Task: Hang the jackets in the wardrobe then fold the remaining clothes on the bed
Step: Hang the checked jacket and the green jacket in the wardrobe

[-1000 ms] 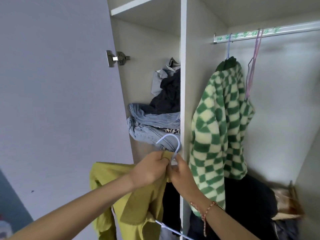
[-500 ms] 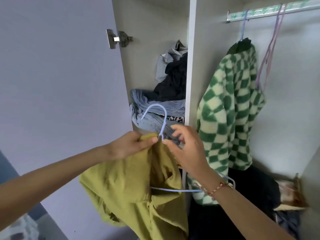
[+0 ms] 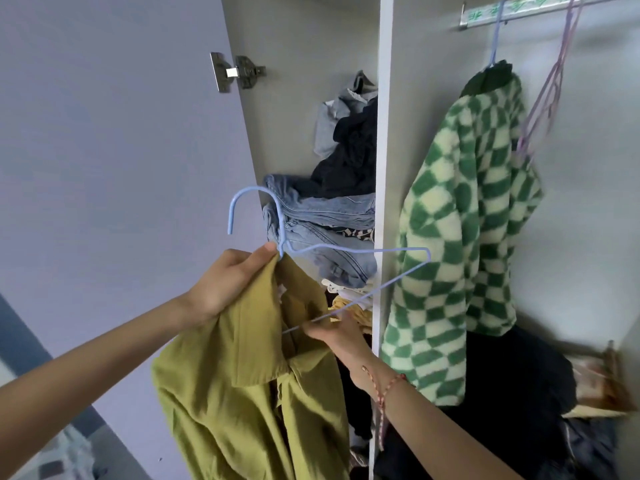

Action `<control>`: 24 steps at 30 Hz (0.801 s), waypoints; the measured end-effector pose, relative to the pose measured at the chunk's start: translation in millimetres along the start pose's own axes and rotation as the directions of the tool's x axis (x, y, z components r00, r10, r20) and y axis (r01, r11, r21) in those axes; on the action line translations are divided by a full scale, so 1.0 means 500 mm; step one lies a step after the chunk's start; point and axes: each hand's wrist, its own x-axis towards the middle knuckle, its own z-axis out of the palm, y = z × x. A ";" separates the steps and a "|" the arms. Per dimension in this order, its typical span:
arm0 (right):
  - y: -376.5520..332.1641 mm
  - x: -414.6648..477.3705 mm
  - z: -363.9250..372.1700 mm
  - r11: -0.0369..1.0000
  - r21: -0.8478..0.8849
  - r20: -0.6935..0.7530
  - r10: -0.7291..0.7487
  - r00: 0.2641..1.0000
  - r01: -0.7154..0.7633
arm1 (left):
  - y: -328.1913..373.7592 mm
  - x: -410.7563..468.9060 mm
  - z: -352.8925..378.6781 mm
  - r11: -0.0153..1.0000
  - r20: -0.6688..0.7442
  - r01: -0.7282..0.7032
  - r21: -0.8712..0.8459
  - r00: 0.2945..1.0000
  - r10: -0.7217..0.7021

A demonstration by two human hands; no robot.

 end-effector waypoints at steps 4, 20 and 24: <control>0.033 0.025 0.018 0.980 -0.183 0.091 -0.058 0.994 0.074 | -0.007 -0.015 -0.009 0.999 0.020 0.015 0.044 1.000 -0.016; -0.028 0.036 -0.140 0.978 -0.178 0.230 0.147 0.962 -0.107 | -0.147 -0.032 -0.083 0.834 0.246 -0.304 0.460 0.946 0.210; -0.026 0.021 -0.149 0.994 0.082 0.414 0.031 0.910 -0.071 | -0.149 -0.026 -0.079 0.812 0.230 -0.288 0.508 0.954 0.194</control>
